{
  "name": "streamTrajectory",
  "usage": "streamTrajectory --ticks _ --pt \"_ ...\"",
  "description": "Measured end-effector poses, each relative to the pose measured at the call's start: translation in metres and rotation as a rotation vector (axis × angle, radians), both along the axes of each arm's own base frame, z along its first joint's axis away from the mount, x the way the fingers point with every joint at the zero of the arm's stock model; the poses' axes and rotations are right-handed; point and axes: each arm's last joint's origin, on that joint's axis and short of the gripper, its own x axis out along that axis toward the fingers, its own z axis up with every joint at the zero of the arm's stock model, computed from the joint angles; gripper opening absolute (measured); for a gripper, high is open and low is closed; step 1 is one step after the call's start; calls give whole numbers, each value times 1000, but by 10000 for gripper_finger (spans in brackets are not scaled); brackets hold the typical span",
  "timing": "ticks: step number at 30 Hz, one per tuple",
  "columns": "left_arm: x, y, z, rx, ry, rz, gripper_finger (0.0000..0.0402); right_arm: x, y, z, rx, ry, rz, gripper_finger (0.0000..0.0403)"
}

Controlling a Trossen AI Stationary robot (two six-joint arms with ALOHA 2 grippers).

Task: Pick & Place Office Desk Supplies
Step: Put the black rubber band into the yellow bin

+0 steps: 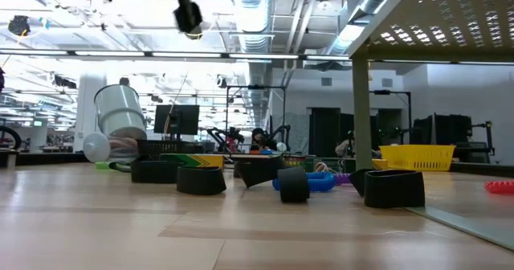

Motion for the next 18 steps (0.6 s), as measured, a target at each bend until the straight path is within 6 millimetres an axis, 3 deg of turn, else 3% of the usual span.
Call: streamTrajectory --ticks 8,18 --pt "31 13 34 -98 -69 -52 1 6 4 8 -202 -19 168 246" --pt "72 15 66 -214 -85 -111 0 18 -1 2 -190 14 234 246"
